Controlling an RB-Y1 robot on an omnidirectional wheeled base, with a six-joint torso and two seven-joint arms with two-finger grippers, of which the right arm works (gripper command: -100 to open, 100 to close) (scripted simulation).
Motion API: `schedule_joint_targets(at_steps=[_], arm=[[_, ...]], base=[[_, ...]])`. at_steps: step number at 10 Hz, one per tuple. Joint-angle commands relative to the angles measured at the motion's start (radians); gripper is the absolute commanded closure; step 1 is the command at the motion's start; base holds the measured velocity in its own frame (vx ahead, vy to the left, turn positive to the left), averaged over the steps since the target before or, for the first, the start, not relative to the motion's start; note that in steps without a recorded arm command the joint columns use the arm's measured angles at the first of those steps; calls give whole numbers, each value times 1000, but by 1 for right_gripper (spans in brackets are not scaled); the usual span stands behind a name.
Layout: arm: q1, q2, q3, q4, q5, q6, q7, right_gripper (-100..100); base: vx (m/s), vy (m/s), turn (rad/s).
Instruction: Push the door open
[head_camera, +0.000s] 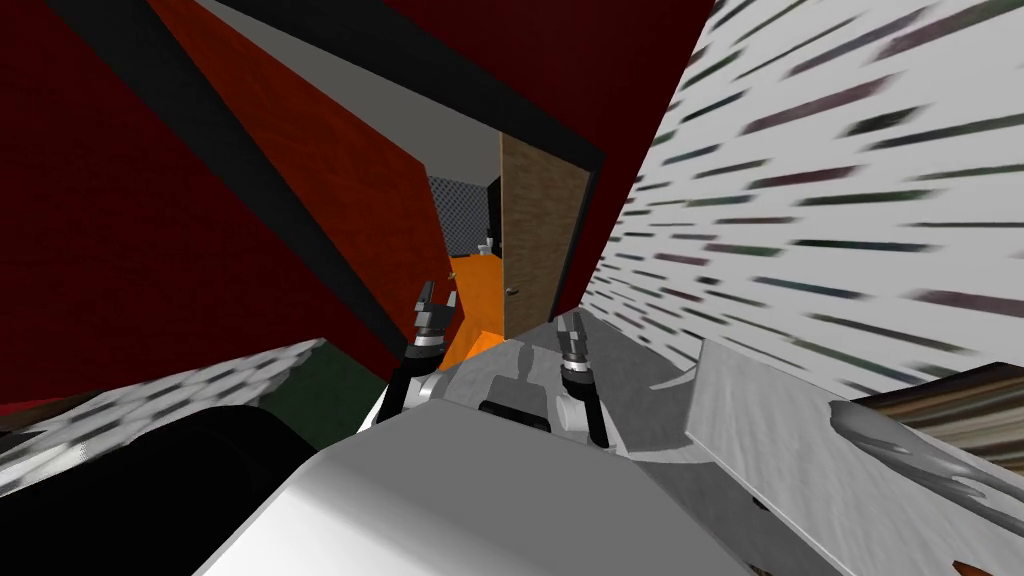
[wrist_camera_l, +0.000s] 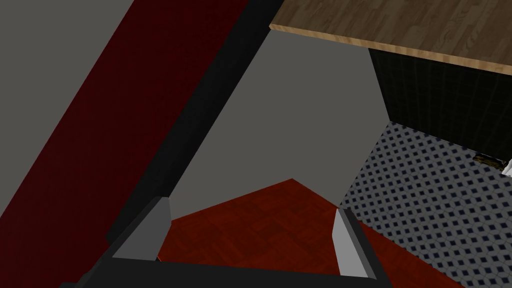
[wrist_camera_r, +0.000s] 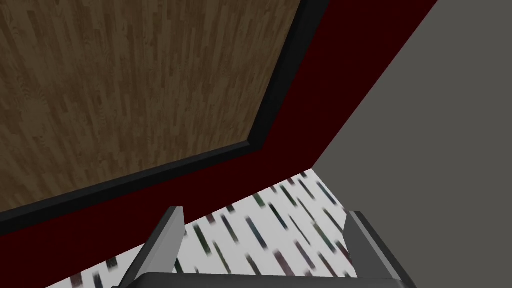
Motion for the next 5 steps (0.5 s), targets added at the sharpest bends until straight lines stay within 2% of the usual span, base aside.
schedule_joint_targets(at_steps=[1, 5], arm=[[-13, -12, 16, 37, -3, -1, -7, -100], [-44, -21, 55, 127, -4, -12, -13, -100]], base=[[138, 18, -10], [106, 5, -9]])
